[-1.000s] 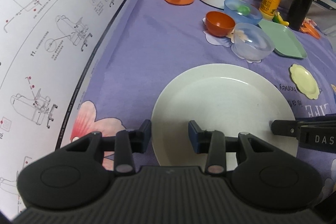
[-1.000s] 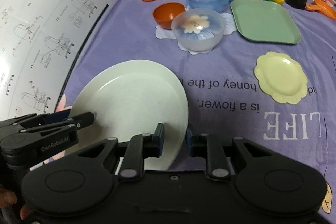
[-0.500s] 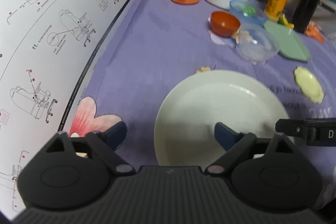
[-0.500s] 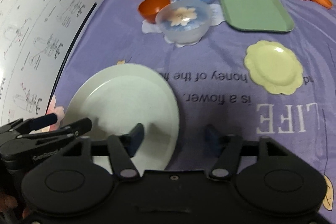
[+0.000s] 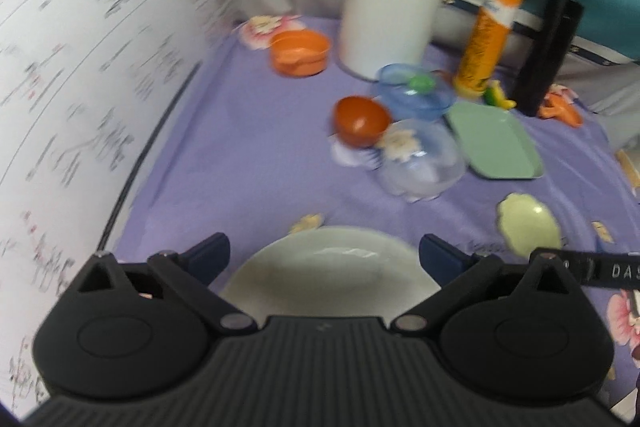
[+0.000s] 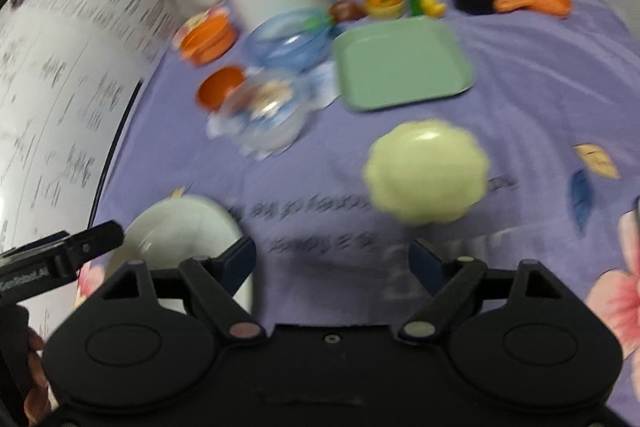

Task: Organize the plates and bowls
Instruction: 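Open the right gripper and move it toward the green square plate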

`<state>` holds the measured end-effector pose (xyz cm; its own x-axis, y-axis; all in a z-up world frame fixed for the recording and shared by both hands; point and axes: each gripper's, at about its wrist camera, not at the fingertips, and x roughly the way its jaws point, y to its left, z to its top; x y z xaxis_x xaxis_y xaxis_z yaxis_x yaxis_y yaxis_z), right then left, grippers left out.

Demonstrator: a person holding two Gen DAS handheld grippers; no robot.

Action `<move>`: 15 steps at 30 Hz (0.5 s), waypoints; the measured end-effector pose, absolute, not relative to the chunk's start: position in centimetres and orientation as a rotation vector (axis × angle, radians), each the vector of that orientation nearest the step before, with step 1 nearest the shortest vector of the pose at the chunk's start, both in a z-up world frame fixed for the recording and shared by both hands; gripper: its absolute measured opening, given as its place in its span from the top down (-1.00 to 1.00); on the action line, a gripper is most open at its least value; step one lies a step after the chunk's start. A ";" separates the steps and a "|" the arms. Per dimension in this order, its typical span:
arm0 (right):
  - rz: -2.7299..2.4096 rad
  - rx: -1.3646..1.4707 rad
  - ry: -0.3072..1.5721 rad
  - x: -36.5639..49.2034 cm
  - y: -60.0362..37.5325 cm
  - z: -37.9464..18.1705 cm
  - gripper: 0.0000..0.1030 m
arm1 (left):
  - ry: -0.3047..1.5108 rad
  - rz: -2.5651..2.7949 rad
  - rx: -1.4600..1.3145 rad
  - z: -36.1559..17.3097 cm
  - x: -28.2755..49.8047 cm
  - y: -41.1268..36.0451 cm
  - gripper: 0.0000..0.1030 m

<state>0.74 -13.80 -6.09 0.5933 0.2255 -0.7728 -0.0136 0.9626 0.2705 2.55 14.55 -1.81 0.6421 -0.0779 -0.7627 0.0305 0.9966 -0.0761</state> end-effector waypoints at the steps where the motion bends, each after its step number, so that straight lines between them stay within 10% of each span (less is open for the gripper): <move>1: 0.128 0.255 0.920 0.9 -14.6 -5.9 -0.64 | 0.863 -0.072 -0.047 -1.5 2.8 13.7 -1.00; 15: -0.003 0.330 0.808 7.2 -25.0 -5.1 -0.53 | 0.811 -0.200 0.056 -0.5 9.4 3.5 -1.00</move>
